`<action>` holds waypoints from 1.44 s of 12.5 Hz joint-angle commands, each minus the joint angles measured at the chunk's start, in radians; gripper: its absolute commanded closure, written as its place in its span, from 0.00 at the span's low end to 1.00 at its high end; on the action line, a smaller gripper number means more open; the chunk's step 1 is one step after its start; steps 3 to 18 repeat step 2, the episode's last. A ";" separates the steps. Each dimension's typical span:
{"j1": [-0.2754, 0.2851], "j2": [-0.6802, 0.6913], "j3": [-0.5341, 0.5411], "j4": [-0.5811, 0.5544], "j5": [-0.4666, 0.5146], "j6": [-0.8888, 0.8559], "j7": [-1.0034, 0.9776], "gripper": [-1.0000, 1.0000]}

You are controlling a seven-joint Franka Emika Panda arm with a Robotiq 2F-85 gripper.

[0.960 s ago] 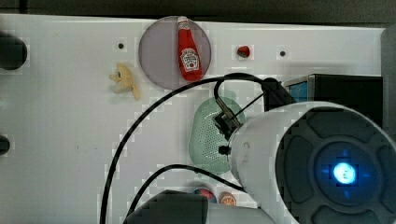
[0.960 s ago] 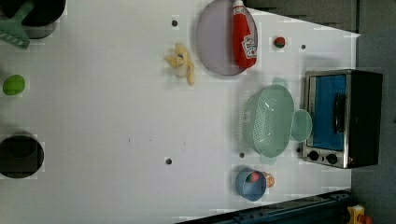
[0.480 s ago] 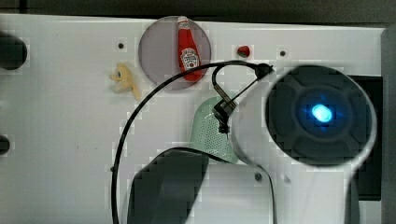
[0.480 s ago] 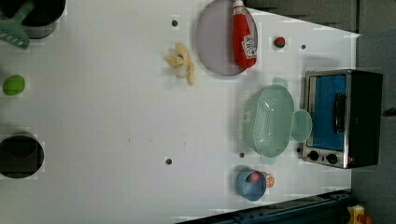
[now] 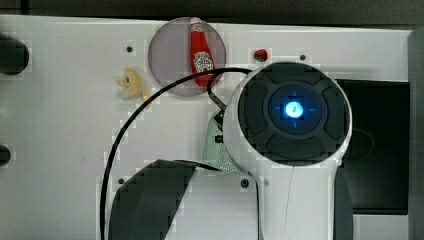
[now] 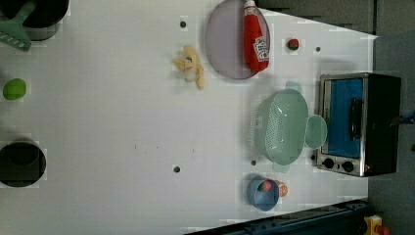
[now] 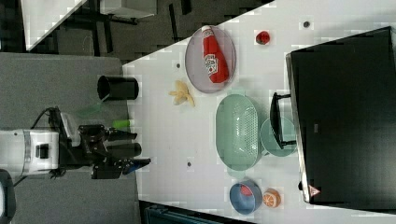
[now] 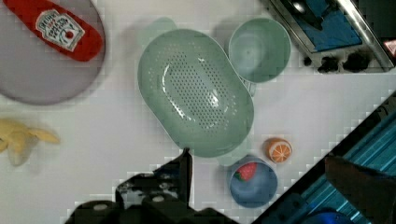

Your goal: Drag strainer left to right.

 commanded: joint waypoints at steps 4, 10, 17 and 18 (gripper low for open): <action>-0.015 0.004 -0.003 0.023 0.019 -0.001 -0.040 0.00; -0.015 0.004 -0.003 0.023 0.019 -0.001 -0.040 0.00; -0.015 0.004 -0.003 0.023 0.019 -0.001 -0.040 0.00; -0.015 0.004 -0.003 0.023 0.019 -0.001 -0.040 0.00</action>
